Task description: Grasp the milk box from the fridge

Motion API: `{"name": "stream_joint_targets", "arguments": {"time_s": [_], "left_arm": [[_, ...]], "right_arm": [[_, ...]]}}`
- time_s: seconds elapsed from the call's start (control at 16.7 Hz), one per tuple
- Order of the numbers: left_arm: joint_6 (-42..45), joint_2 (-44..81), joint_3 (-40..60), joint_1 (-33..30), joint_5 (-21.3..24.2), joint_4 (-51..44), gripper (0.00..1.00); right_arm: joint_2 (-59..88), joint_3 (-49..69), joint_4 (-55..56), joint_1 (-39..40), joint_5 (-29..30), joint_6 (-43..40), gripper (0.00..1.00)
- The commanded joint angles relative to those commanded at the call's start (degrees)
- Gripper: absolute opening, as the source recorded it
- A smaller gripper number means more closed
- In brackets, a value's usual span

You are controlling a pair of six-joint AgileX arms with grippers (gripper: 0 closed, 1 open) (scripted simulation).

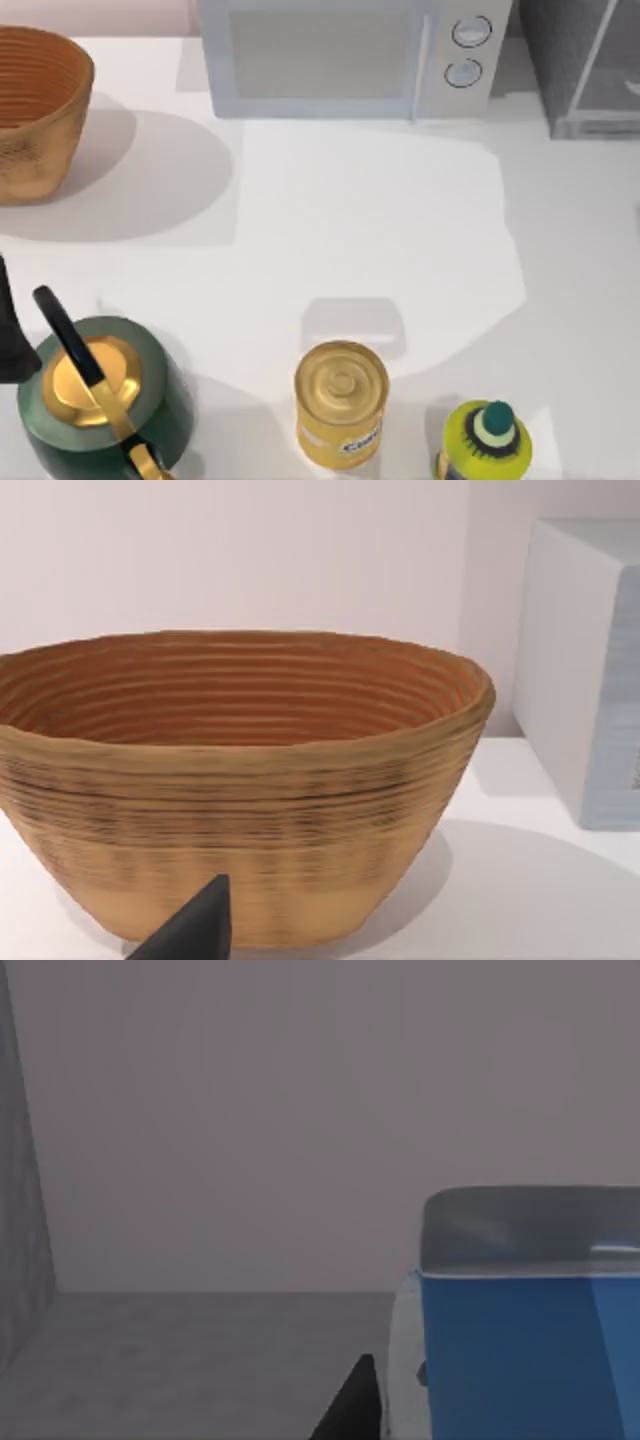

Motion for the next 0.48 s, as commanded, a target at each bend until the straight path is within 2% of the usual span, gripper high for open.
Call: {"name": "stream_joint_targets", "arguments": {"time_s": [0.24, 0.48], "left_arm": [[0.0, 0.0, 0.0, 0.0, 0.0, 0.0, 1.0], [0.0, 0.0, 0.0, 0.0, 0.0, 0.0, 1.0]], "right_arm": [[-0.38, -0.88, 0.63, -0.02, -0.22, 0.09, 0.0], [-4.88, -9.03, 4.74, -0.74, -1.28, 0.13, 0.0]]}}
